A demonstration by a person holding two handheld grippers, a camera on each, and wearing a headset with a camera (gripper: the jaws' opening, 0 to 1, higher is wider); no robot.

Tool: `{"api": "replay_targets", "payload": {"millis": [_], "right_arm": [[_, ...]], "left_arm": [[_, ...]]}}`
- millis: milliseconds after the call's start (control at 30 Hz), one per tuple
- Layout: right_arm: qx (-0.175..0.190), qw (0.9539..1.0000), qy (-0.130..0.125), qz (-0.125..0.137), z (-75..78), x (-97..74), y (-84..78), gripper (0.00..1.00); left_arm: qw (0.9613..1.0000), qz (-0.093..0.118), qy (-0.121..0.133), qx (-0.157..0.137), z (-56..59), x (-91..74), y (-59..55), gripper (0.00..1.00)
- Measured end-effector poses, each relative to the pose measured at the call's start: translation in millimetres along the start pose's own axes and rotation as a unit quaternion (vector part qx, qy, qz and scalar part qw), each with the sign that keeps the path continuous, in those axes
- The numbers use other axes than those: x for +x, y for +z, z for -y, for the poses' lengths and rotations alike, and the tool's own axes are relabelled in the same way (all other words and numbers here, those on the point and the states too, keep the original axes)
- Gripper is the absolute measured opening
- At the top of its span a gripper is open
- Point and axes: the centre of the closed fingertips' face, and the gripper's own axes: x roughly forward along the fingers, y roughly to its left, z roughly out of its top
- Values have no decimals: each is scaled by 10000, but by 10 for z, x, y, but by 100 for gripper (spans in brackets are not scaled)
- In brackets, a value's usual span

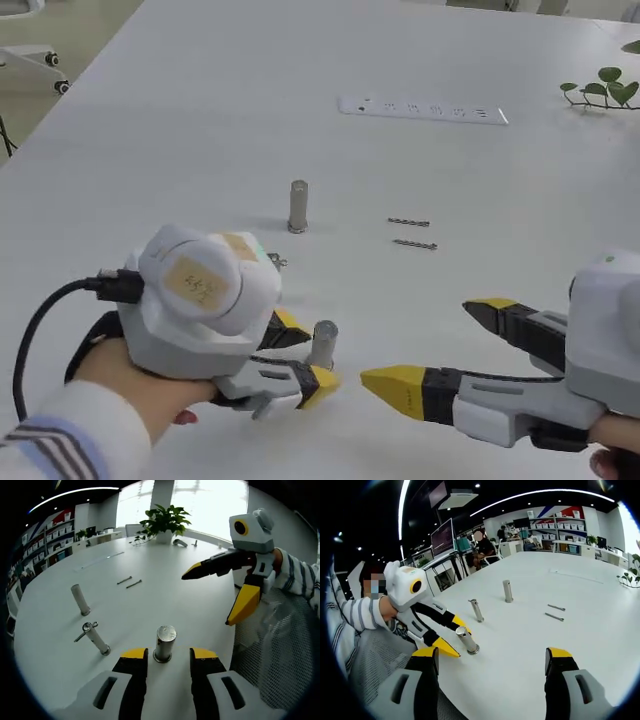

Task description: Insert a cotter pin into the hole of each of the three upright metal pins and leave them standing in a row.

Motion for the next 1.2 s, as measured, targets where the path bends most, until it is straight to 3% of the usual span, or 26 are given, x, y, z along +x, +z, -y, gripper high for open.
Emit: {"api": "replay_targets", "payload": {"millis": [67, 233, 300, 400, 533, 633, 933, 1067, 1200], "right_arm": [[-7, 10000, -14, -1, 12, -7, 5, 86], [-19, 10000, -68, -17, 60, -26, 21, 86], [-45, 9999, -97, -41, 81, -35, 24, 86], [-48, 9999, -143, -47, 120, -55, 42, 86], [-108, 9997, -205, -78, 197, -83, 86, 85], [-158, 9993, -294, -182, 302, -87, 124, 81], [-710, 9952, -368, -572, 603, -33, 326, 78], [-1175, 9897, -370, -732, 745, -4, 401, 75], [-1513, 9829, -277, -1016, 859, 23, 431, 72]], "left_arm": [[9999, 136, -46, -96, -14, -74, 45, 43], [9957, 905, 87, 193, -114, -377, 285, 49], [9944, 1048, 63, 72, -127, -482, 303, 51], [9923, 1226, 155, 25, -180, -605, 310, 64], [9920, 1193, 322, -254, -273, -697, 187, 83], [9914, 1206, 375, -352, -303, -736, 113, 90], [9891, 1261, 439, -619, -282, -801, -22, 99], [9855, 1468, 383, -766, -220, -791, -8, 99], [9856, 1460, 355, -779, -156, -773, -33, 99]]}}
